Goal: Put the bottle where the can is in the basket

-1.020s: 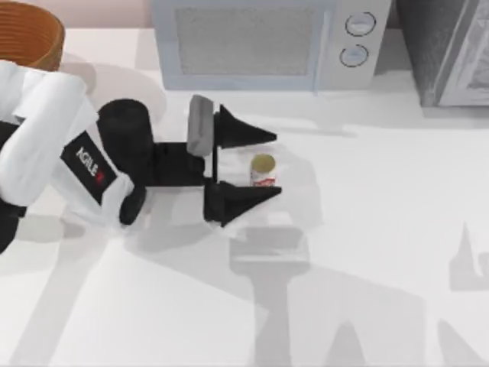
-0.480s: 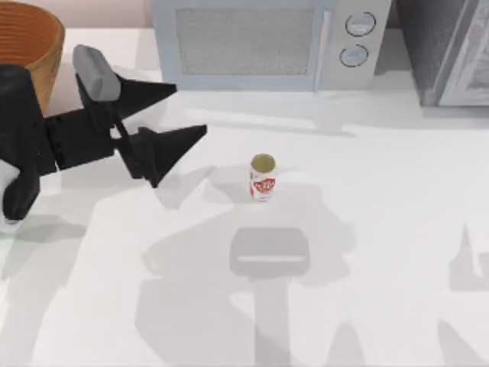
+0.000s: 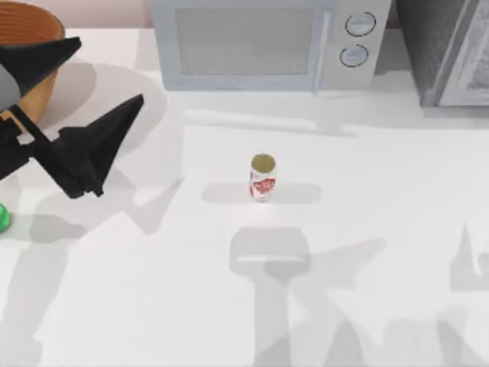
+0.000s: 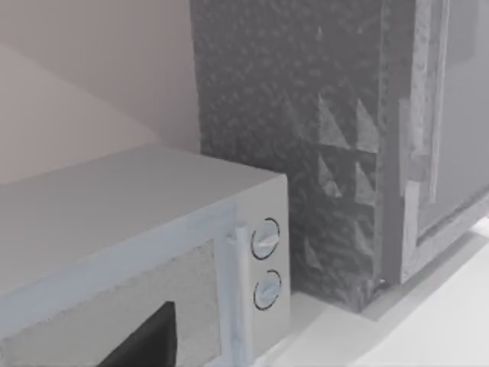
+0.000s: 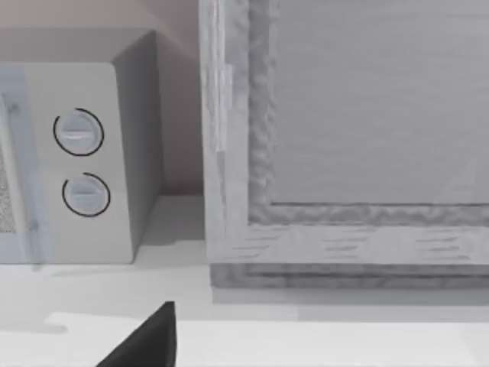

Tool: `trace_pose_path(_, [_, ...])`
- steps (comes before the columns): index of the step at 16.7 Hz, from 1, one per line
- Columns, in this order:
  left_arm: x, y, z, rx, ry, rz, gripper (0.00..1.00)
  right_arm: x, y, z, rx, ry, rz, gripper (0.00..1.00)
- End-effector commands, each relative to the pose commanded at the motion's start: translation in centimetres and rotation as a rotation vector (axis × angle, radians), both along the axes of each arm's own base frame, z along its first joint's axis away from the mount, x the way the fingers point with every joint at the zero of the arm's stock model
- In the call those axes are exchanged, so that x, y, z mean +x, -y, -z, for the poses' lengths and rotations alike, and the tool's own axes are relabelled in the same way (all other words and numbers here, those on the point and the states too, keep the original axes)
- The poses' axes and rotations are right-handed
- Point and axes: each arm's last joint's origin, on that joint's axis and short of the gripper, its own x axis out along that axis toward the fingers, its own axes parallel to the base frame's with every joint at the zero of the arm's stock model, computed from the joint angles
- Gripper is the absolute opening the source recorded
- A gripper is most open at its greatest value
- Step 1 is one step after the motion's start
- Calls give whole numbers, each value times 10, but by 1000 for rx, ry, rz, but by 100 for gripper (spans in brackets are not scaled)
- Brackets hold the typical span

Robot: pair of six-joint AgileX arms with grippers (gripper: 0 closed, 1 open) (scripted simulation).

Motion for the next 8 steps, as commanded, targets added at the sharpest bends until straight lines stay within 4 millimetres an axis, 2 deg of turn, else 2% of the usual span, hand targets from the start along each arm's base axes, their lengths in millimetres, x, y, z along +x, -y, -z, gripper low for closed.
trace_pose_path(6, [-73, -15, 10, -18, 58, -282, 100, 0, 0, 0, 0, 0, 0, 100])
trace_pose_path(8, [-93, -21, 23, -29, 60, -427, 100, 0, 0, 0, 0, 0, 0, 100])
